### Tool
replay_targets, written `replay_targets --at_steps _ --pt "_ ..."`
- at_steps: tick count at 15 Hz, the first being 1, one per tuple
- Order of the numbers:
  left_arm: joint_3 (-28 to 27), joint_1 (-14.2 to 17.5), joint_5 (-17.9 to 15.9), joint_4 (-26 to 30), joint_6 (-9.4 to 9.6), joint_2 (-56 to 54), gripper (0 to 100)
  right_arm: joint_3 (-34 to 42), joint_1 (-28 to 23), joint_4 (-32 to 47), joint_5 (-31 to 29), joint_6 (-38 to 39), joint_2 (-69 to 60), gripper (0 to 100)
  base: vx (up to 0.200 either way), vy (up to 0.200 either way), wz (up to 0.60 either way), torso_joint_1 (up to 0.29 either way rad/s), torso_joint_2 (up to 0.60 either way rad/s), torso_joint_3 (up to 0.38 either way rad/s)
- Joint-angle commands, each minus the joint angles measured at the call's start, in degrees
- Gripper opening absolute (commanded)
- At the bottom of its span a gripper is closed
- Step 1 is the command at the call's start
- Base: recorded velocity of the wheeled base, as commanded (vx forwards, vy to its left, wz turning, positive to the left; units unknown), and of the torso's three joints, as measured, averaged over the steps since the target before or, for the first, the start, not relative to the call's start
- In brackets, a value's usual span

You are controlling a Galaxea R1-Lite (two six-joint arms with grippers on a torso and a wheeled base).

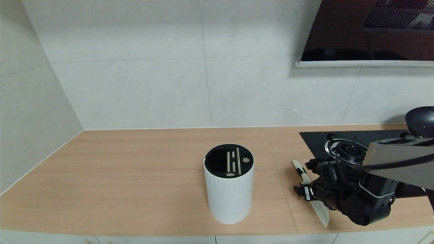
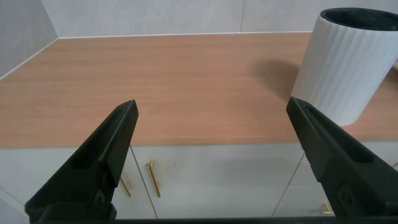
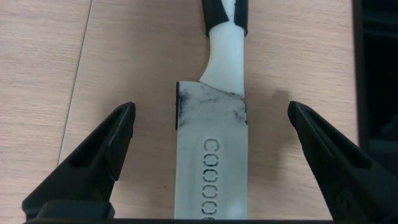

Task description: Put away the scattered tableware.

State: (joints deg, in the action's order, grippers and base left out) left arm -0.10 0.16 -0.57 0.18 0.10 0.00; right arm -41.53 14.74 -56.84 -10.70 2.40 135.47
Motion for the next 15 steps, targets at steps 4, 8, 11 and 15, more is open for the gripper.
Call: replay_targets --at_steps 4,8,11,15 --pt "0.01 0.02 0.05 -0.01 -0.01 0.00 100 -0.04 0.03 -0.02 -0.02 -0.03 0.40 0 0.000 0.000 0.00 0.000 0.00 0.000" --pt "0.01 0.02 0.05 -0.01 -0.01 0.09 100 -0.04 -0.06 -0.11 -0.02 0.06 0.49 0 0.000 0.000 0.00 0.000 0.00 0.000" --pt "0.01 0.02 0.05 -0.01 -0.01 0.09 100 0.05 -0.06 -0.11 -0.02 0.32 -0.91 0 0.000 0.000 0.00 0.000 0.00 0.000" --pt "0.01 0.02 0.05 -0.01 -0.01 0.09 100 2.77 0.12 0.68 -0.20 1.20 -14.01 0 0.000 0.000 0.00 0.000 0.00 0.000"
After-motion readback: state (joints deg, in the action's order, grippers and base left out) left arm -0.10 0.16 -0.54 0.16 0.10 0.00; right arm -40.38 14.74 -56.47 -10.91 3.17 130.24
